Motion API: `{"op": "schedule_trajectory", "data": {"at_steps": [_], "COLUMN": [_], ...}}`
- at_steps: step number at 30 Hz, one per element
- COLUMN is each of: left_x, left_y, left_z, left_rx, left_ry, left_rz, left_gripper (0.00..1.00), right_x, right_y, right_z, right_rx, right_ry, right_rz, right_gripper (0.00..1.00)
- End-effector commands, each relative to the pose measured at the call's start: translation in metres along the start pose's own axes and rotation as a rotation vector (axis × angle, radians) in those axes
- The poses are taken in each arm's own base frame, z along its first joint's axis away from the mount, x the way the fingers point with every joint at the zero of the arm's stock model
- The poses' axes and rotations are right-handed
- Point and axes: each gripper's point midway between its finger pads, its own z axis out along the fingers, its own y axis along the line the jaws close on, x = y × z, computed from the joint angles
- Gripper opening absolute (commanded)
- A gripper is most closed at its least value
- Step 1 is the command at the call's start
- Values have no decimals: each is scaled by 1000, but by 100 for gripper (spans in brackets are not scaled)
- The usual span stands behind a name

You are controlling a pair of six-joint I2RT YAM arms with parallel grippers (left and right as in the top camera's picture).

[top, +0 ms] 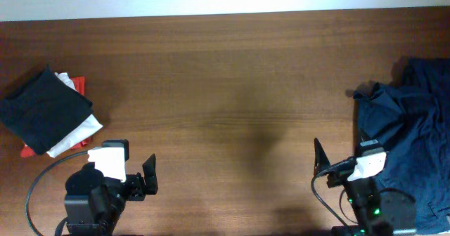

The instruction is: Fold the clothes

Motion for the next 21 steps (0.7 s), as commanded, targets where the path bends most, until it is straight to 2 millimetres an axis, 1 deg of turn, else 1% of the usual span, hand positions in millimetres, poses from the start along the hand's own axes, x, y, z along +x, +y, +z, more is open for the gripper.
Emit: {"op": "schedule_trajectory", "data": {"at_steps": [1,3,5,6,7,9,21], "left_x": [2,2,2,2,2,2,2], "left_y": [1,1,1,1,1,1,1], "left_z": [0,0,0,0,0,0,0], "left_rx": [-5,-5,-5,-5,-5,-5,-5], "left_ry": [1,1,1,1,1,1,1], "left_rz": [-8,-8,-8,-8,-8,-8,-8], "left_gripper": [99,99,99,99,99,99,99], "right_x": [23,38,54,65,81,80,80], "right_y": [-6,-10,-10,-10,-9,-12,-11], "right_z": [8,16,21,24,27,26,26], "right_rx": [36,61,61,60,52,70,68], "right_ry": [-72,-81,-61,-40,-5,-5,-5], "right_rz": [-13,-26,-88,-113,-107,-108,-108], "right_gripper": [99,99,99,99,99,99,99]}}
